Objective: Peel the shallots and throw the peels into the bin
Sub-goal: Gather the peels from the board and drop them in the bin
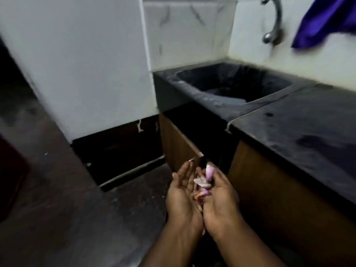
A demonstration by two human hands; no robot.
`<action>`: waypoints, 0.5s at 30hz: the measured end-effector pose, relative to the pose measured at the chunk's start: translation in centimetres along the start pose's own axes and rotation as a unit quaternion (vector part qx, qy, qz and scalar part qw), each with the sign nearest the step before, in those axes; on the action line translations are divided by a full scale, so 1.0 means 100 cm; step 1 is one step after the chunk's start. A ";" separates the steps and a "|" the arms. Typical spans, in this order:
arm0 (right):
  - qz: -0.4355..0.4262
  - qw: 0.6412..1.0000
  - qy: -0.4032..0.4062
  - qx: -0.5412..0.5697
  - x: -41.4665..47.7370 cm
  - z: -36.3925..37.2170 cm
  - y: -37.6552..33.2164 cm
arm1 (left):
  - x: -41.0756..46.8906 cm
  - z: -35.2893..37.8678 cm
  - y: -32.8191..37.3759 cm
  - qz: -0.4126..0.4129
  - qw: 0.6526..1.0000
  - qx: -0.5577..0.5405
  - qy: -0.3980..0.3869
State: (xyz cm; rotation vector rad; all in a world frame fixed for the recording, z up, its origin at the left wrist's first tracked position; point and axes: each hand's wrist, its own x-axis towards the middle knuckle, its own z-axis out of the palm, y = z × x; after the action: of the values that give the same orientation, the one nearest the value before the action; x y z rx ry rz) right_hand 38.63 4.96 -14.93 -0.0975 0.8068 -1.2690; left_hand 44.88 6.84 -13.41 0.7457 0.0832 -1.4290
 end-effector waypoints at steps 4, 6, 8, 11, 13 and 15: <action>0.057 0.995 0.078 -0.029 0.045 -0.032 0.043 | 0.058 -0.062 -0.013 -0.045 0.992 -0.014 0.119; 0.081 0.990 0.114 -0.036 0.064 -0.044 0.056 | 0.084 -0.081 -0.023 -0.057 0.986 -0.012 0.157; 0.087 0.984 0.141 -0.057 0.088 -0.060 0.069 | 0.104 -0.091 -0.030 -0.073 0.981 -0.015 0.178; 0.084 0.979 0.171 -0.078 0.152 -0.107 0.094 | 0.138 -0.110 -0.046 -0.083 0.976 -0.005 0.202; 0.072 0.979 0.171 -0.084 0.170 -0.116 0.093 | 0.158 -0.122 -0.054 -0.076 0.971 0.009 0.226; 0.074 0.978 0.170 -0.090 0.155 -0.091 0.074 | 0.170 -0.126 -0.056 -0.067 0.968 0.035 0.240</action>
State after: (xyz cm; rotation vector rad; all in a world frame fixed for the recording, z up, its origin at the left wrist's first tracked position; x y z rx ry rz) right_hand 40.29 -2.82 -32.65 0.0358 1.2033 -1.0834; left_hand 47.57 -1.10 -33.64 1.1517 0.4674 -1.3557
